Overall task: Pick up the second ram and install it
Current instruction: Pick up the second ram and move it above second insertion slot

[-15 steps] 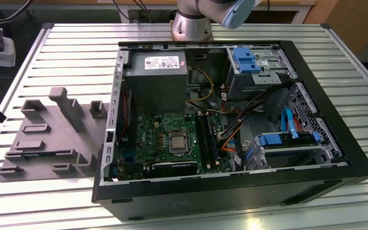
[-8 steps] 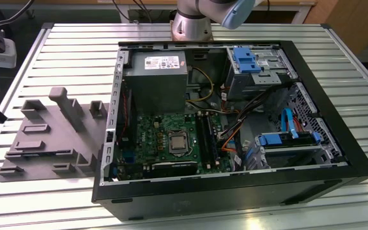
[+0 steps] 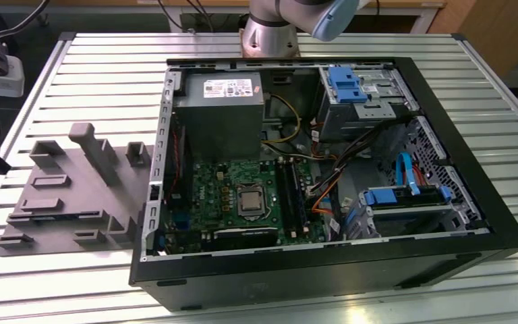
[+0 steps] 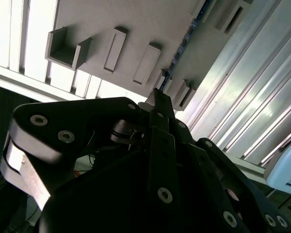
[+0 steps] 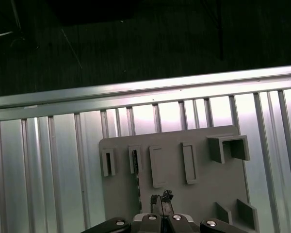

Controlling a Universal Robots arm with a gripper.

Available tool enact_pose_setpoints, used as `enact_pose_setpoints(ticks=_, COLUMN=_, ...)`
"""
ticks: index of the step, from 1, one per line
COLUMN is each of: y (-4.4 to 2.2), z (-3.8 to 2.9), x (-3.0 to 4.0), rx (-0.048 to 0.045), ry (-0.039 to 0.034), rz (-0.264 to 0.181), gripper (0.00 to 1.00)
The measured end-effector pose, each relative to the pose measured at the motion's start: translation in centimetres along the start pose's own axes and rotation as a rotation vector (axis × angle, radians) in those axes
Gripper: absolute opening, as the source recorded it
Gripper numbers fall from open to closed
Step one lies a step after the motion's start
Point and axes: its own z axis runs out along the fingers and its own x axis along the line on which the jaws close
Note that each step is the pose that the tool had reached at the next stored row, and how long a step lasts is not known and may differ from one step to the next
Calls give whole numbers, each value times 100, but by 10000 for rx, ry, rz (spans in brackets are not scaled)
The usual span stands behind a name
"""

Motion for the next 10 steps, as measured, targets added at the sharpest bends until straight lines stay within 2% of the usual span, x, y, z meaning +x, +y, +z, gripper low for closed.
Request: enact_pose_setpoints(ticks=10, y=-1, z=22, x=1, rx=0, ry=-1, rz=0, gripper=11)
